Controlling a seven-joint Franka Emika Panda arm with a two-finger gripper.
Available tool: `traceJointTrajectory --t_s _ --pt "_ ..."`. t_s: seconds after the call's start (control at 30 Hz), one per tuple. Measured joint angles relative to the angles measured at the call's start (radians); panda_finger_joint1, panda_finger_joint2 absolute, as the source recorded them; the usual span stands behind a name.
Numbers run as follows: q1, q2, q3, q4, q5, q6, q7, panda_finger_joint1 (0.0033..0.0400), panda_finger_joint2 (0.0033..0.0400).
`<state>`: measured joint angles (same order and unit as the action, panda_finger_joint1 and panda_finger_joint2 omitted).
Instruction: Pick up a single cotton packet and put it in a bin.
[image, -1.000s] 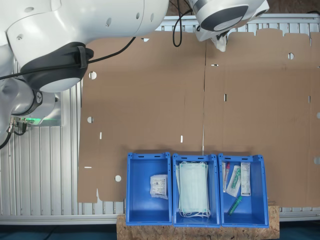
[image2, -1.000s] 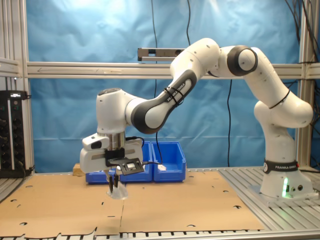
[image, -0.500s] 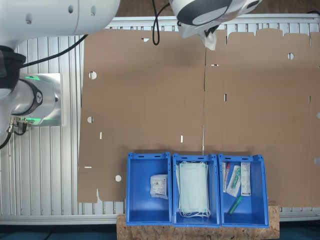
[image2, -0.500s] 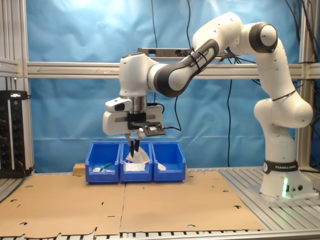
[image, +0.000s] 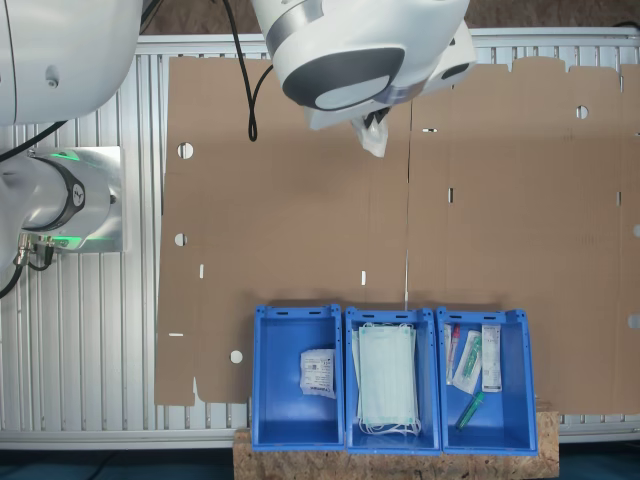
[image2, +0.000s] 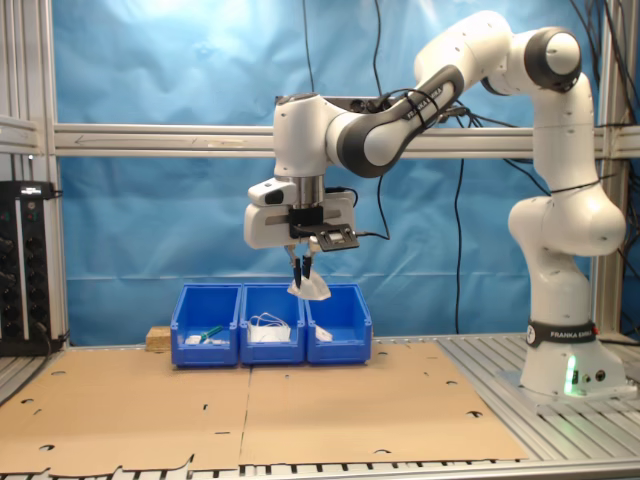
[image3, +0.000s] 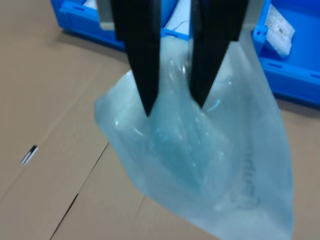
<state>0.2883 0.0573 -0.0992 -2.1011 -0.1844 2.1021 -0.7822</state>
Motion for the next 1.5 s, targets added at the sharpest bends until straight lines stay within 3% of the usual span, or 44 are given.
traceJointTrajectory --t_s 0.43,0.7,1.2,1.5 --pt "-0.101 -0.038 -0.165 -0.037 -0.072 -0.007 0.0 0.004 0.004" --pt "-0.166 -0.062 -0.272 -0.048 -0.157 -0.008 0.0 0.004 0.004" --pt "-0.184 -0.167 -0.338 -0.116 -0.264 -0.011 0.0 0.004 0.004" --pt "-0.184 -0.183 -0.365 -0.128 -0.305 -0.01 0.0 0.004 0.004"
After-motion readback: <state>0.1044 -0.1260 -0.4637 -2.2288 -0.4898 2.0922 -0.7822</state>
